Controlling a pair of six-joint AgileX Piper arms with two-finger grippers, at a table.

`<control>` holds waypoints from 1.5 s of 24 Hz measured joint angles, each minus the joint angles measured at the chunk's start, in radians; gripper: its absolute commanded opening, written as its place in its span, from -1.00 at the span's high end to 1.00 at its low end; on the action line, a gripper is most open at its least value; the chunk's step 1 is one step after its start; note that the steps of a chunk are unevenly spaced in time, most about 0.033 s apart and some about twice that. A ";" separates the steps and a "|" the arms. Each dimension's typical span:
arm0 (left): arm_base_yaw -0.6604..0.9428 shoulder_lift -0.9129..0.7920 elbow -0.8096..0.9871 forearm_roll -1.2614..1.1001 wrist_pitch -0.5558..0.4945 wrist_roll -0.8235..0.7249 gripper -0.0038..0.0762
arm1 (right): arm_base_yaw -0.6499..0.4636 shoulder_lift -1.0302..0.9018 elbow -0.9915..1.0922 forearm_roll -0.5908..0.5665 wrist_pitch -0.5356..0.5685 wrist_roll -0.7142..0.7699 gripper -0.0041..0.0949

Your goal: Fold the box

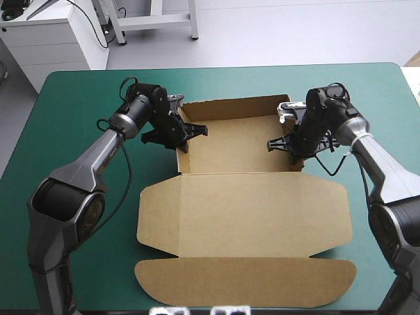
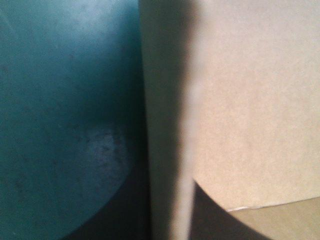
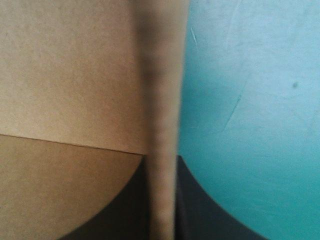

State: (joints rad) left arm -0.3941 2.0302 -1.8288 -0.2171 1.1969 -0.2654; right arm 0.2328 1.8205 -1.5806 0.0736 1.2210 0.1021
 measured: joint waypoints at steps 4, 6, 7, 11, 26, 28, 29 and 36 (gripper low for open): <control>-0.037 0.013 -0.012 0.051 0.006 0.000 0.92 | -0.007 0.030 0.002 0.023 -0.004 -0.009 0.95; -0.053 0.014 -0.015 0.084 0.007 -0.002 0.92 | 0.001 0.035 0.002 0.020 -0.007 -0.010 0.95; -0.056 0.014 -0.015 0.088 0.007 -0.004 0.92 | 0.004 0.037 0.002 0.015 -0.007 -0.010 0.95; -0.056 0.014 -0.016 0.090 0.011 -0.008 0.92 | 0.020 0.042 0.002 -0.007 -0.015 -0.010 0.95; -0.056 0.014 -0.017 0.088 0.015 0.020 0.39 | 0.023 0.044 0.002 -0.011 -0.039 -0.012 0.94; -0.056 0.016 -0.017 0.088 0.016 0.037 0.15 | 0.023 0.045 0.002 -0.011 -0.051 -0.015 0.94; -0.057 0.021 -0.016 0.087 0.016 0.045 0.02 | 0.023 0.048 0.002 -0.007 -0.057 -0.018 0.94; -0.061 0.033 -0.013 0.081 0.027 0.057 -0.30 | 0.023 0.055 0.002 0.020 -0.086 -0.034 0.56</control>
State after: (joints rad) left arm -0.4554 2.0628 -1.8418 -0.1366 1.2240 -0.2085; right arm 0.2556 1.8758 -1.5784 0.0933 1.1350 0.0681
